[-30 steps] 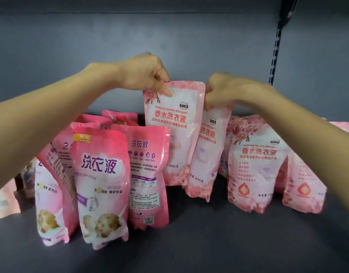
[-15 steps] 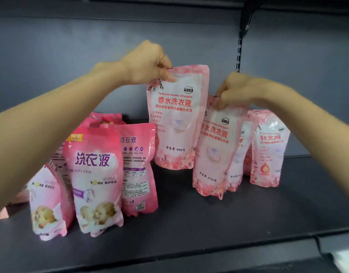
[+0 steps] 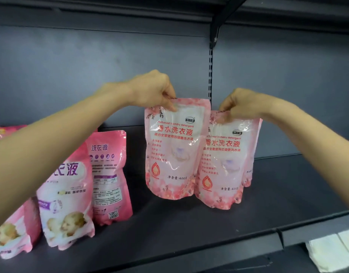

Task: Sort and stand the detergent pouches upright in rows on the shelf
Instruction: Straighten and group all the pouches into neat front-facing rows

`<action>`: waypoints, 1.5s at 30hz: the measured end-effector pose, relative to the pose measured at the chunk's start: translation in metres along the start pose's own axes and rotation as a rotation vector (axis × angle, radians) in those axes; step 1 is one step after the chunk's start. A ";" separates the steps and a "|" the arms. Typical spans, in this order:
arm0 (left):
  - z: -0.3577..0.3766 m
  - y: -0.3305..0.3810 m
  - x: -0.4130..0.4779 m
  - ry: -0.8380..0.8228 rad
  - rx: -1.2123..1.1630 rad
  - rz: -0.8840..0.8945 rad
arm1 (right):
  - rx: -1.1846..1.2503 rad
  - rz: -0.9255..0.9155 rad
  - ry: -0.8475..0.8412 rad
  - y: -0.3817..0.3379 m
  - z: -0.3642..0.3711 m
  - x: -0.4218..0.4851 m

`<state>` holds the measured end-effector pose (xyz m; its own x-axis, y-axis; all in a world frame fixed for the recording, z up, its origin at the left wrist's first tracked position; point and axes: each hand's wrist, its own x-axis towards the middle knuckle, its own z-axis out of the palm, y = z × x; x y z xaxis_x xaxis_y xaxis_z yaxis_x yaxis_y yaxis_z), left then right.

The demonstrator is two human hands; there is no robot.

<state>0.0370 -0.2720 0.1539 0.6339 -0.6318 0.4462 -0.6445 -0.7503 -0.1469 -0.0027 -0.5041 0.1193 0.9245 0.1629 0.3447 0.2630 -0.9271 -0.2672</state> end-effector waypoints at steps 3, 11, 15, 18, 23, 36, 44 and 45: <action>0.008 0.012 0.008 -0.026 0.000 -0.001 | -0.012 -0.004 -0.006 0.017 -0.005 0.000; 0.032 0.038 0.029 -0.033 -0.067 -0.052 | -0.036 -0.041 -0.064 0.068 -0.019 0.014; 0.041 0.056 0.038 -0.008 -0.085 -0.125 | -0.061 -0.078 -0.107 0.094 -0.021 0.023; 0.048 0.071 0.043 0.008 -0.082 -0.162 | -0.083 -0.098 -0.117 0.112 -0.020 0.027; 0.062 0.086 0.051 -0.018 -0.062 -0.214 | -0.007 -0.125 -0.132 0.137 -0.015 0.030; 0.080 0.095 0.046 -0.046 -0.062 -0.374 | 0.085 -0.177 -0.044 0.156 -0.003 0.030; 0.081 0.097 0.039 -0.033 -0.114 -0.373 | 0.106 -0.206 -0.064 0.157 0.001 0.030; 0.081 0.098 0.039 -0.029 -0.121 -0.374 | 0.102 -0.207 -0.068 0.157 0.001 0.031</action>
<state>0.0335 -0.3857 0.0852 0.8451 -0.3260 0.4236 -0.4118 -0.9024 0.1271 0.0671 -0.6442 0.0869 0.8633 0.3717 0.3414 0.4724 -0.8331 -0.2878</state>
